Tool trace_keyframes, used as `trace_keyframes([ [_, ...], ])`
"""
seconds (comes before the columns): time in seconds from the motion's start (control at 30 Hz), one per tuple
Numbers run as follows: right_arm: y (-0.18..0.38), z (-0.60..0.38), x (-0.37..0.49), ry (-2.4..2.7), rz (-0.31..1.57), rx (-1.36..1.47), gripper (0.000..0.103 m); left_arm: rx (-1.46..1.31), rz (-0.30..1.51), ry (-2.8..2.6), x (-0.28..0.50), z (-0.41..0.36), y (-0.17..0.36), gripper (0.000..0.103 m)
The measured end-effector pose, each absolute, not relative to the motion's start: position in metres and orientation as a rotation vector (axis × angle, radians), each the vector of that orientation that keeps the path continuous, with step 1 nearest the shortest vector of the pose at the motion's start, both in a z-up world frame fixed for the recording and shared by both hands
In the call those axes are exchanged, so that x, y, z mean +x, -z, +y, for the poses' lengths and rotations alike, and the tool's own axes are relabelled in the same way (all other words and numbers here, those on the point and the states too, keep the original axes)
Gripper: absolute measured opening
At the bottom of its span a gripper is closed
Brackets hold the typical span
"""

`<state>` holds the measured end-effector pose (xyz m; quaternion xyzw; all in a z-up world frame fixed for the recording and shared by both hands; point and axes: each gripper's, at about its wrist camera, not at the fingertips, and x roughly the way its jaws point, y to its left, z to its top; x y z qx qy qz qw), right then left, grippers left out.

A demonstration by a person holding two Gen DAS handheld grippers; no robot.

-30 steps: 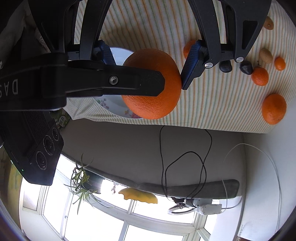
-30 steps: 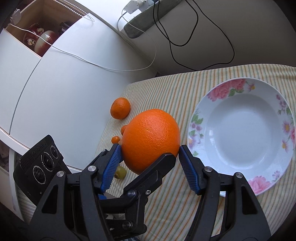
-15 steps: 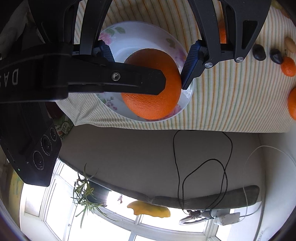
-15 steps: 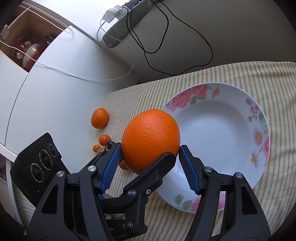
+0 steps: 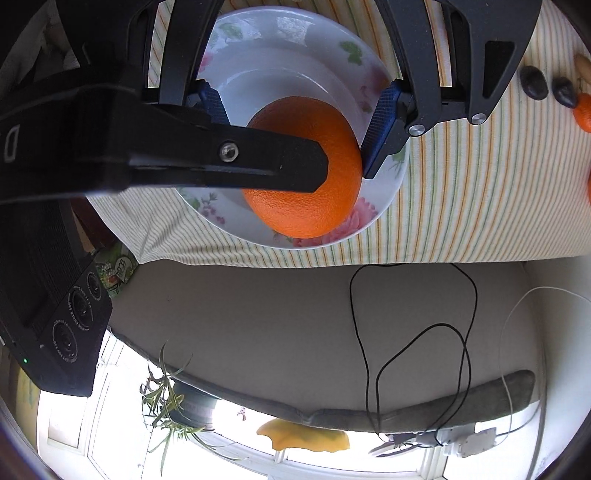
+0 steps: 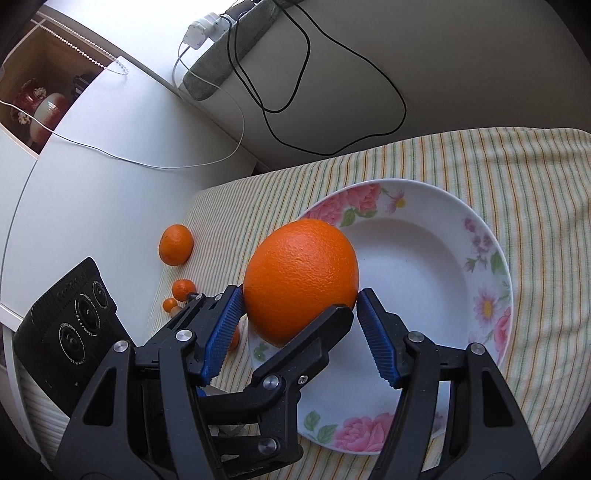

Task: Organize fruits
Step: 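Carry the large orange in the right gripper over the floral plate, then lower the orange onto the plate and open the right gripper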

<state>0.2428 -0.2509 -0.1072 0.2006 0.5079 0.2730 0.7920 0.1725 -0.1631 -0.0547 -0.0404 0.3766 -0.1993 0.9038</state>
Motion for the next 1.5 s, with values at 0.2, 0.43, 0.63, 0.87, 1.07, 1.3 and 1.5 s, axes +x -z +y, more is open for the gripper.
trace_keyframes([
  [0.2, 0.101, -0.258, 0.240, -0.555, 1.064, 0.418, 0.085, -0.098, 0.770, 0.377, 0.170, -0.156, 0.049, 0.072],
  [0.43, 0.093, -0.267, 0.232, -0.516, 1.026, 0.413, 0.086, -0.078, 0.739, 0.374, 0.161, -0.149, 0.033, 0.074],
  [0.63, 0.079, -0.272, 0.222, -0.481, 0.984, 0.376, 0.086, -0.085, 0.721, 0.369, 0.154, -0.145, 0.028, 0.074],
  [0.87, 0.064, -0.266, 0.205, -0.449, 0.922, 0.287, 0.086, -0.078, 0.697, 0.354, 0.140, -0.136, 0.021, 0.074],
  [1.07, 0.052, -0.259, 0.191, -0.437, 0.859, 0.252, 0.086, -0.075, 0.677, 0.339, 0.128, -0.126, 0.015, 0.074],
  [1.3, 0.038, -0.256, 0.176, -0.411, 0.765, 0.225, 0.086, -0.071, 0.646, 0.318, 0.115, -0.113, 0.007, 0.074],
  [1.5, 0.032, -0.244, 0.170, -0.428, 0.745, 0.184, 0.086, -0.076, 0.634, 0.304, 0.106, -0.100, 0.005, 0.074],
])
